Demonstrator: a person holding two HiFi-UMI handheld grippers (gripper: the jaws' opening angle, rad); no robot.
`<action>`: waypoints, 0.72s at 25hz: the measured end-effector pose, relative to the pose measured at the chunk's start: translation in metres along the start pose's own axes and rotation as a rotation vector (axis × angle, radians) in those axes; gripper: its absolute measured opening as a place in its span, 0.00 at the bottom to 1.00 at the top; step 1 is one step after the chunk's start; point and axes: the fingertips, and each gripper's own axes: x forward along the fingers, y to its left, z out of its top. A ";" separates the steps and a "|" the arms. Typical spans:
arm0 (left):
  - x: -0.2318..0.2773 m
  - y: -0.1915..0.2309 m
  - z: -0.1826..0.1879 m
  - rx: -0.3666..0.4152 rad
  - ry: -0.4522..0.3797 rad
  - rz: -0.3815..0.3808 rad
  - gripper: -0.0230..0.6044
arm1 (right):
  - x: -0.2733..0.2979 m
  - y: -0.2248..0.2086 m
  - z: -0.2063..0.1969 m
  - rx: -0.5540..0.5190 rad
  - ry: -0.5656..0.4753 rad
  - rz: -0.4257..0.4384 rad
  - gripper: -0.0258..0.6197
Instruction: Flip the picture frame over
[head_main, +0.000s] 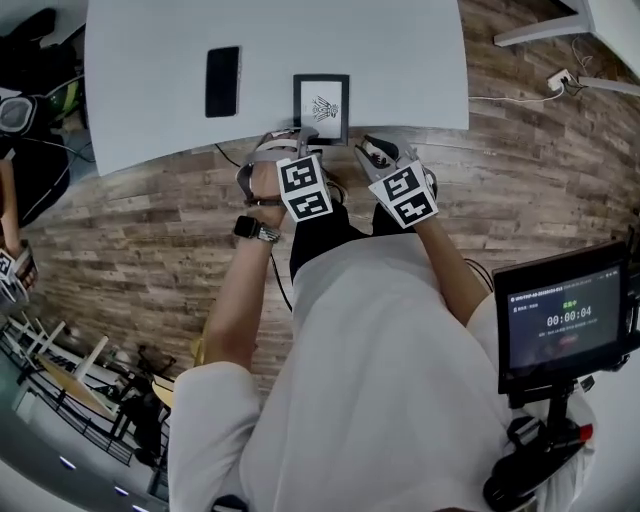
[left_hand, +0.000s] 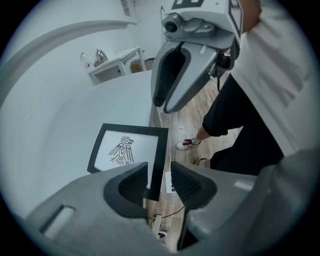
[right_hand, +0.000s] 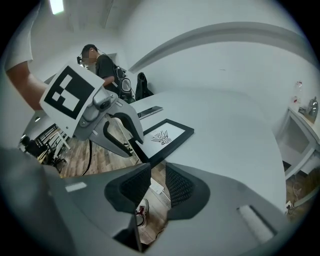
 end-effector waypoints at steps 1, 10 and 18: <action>0.003 -0.001 0.000 0.032 0.011 0.003 0.28 | 0.001 -0.001 -0.002 0.013 0.001 -0.008 0.18; 0.013 0.005 0.003 0.120 0.051 0.063 0.17 | 0.002 -0.008 -0.006 0.078 -0.012 -0.047 0.18; 0.010 -0.003 0.011 0.049 0.013 -0.003 0.15 | -0.004 -0.015 -0.006 0.086 -0.028 -0.057 0.18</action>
